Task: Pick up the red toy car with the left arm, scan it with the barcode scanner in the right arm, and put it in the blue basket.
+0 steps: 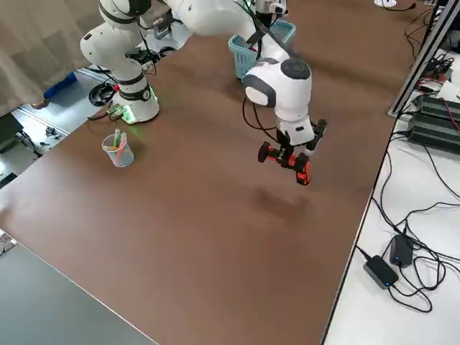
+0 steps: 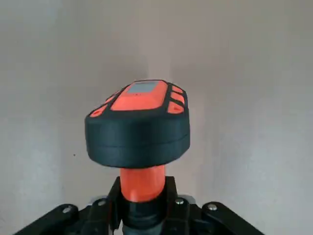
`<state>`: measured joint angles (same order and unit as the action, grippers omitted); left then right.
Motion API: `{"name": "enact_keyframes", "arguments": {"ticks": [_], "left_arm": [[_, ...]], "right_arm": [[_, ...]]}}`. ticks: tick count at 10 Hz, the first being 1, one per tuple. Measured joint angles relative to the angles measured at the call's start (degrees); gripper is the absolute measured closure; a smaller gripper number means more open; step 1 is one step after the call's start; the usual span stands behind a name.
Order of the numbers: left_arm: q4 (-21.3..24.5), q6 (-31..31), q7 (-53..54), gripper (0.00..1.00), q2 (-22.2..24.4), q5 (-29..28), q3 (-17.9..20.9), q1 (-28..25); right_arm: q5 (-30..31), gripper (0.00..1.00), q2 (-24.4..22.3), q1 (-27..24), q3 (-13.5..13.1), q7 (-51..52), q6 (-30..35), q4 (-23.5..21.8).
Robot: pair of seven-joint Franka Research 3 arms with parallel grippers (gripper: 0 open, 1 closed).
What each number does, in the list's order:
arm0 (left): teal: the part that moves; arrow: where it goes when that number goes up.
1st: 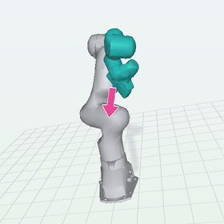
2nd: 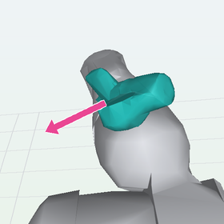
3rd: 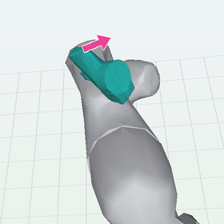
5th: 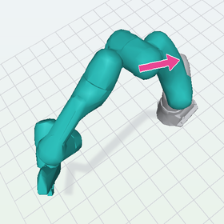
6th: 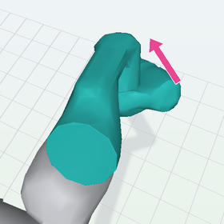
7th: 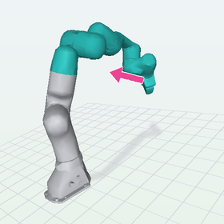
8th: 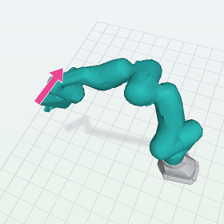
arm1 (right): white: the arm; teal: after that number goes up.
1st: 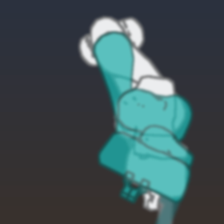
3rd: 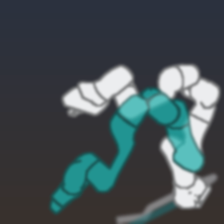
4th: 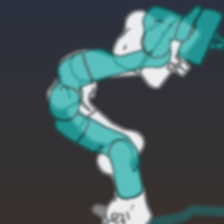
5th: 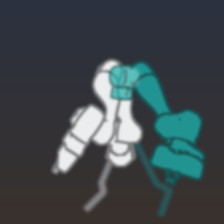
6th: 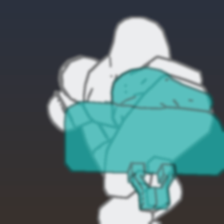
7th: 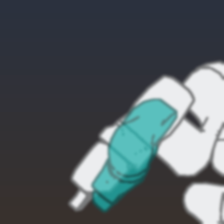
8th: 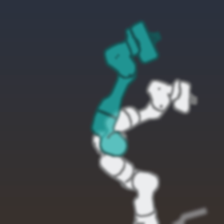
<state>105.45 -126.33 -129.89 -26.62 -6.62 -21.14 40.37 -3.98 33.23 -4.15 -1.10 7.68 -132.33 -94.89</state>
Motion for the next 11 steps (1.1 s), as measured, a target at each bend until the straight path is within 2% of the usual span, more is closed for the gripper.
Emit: {"name": "enact_keyframes", "arguments": {"ticks": [1, 3, 7, 11], "left_arm": [[-0.1, -0.4, 0.0, 0.57, -1.0, -0.6, -0.1, 0.2], [-0.2, -1.0, 0.1, 0.57, -2.6, -2.7, -0.3, 1.3], [-0.2, -3.9, 0.0, 0.57, -4.5, -3.1, -0.2, 2.1], [0.1, -6.5, 0.0, 0.57, -5.2, -4.2, 0.0, 2.0]], "right_arm": [[0.0, 0.63, 0.0, -0.1, 0.0, 0.0, -3.3, -2.2], [0.0, 0.63, 0.0, -0.5, -0.1, 0.1, -5.4, -4.6], [0.0, 0.63, 0.0, -0.7, -0.1, 0.3, -8.5, -7.1], [0.0, 0.63, 0.0, -0.7, 0.0, 0.5, -10.3, -7.9]]}}
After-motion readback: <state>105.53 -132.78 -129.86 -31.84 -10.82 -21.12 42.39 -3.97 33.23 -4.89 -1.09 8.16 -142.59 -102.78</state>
